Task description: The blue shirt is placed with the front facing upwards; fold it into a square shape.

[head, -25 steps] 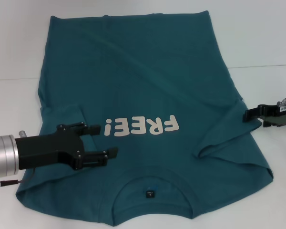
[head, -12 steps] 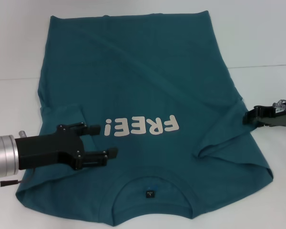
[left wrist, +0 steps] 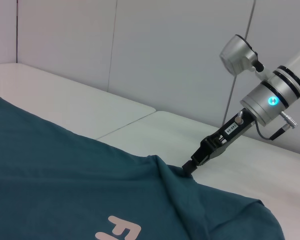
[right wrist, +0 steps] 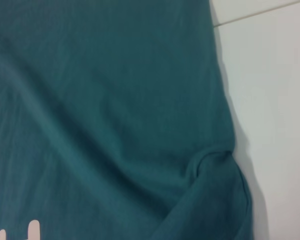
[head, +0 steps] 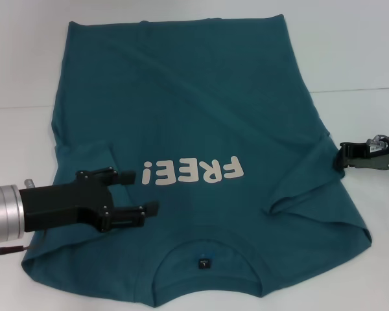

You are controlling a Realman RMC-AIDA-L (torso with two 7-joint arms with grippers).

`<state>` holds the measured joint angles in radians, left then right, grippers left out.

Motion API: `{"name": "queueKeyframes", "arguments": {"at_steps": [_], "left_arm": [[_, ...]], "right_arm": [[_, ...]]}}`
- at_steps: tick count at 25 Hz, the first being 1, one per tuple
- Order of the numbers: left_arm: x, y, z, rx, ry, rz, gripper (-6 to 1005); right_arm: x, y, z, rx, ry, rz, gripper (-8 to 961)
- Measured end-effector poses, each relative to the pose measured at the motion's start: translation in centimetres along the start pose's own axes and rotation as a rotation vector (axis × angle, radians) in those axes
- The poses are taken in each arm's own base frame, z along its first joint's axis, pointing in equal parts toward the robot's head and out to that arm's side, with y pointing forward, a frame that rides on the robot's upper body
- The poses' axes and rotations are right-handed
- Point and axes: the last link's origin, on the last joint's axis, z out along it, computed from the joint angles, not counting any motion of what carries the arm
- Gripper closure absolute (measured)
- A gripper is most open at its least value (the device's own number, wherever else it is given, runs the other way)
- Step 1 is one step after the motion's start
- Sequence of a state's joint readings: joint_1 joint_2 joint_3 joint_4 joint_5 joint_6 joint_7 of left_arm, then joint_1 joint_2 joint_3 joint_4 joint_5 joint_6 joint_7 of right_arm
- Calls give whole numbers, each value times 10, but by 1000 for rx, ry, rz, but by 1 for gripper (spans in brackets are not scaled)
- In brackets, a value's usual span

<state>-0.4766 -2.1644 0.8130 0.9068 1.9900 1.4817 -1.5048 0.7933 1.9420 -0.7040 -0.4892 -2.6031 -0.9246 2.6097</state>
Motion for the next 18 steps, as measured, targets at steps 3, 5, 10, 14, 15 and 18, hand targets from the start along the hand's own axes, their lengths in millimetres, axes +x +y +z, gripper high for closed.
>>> {"name": "queueKeyframes", "arguments": {"at_steps": [3, 5, 10, 14, 15, 18], "left_arm": [[0, 0, 0, -1, 0, -1, 153], [0, 0, 0, -1, 0, -1, 153], [0, 0, 0, -1, 0, 0, 153], [0, 0, 1, -1, 2, 0, 153], [1, 0, 1, -1, 2, 0, 153], [1, 0, 1, -2, 3, 1, 152]], "right_arm": [[1, -1, 0, 1, 2, -4, 921], [1, -1, 0, 1, 2, -7, 925], [-1, -6, -6, 6, -9, -11, 934], [-4, -9, -11, 6, -21, -6, 942], [-4, -10, -13, 6, -23, -5, 943], [-4, -11, -15, 3, -22, -5, 947]]}}
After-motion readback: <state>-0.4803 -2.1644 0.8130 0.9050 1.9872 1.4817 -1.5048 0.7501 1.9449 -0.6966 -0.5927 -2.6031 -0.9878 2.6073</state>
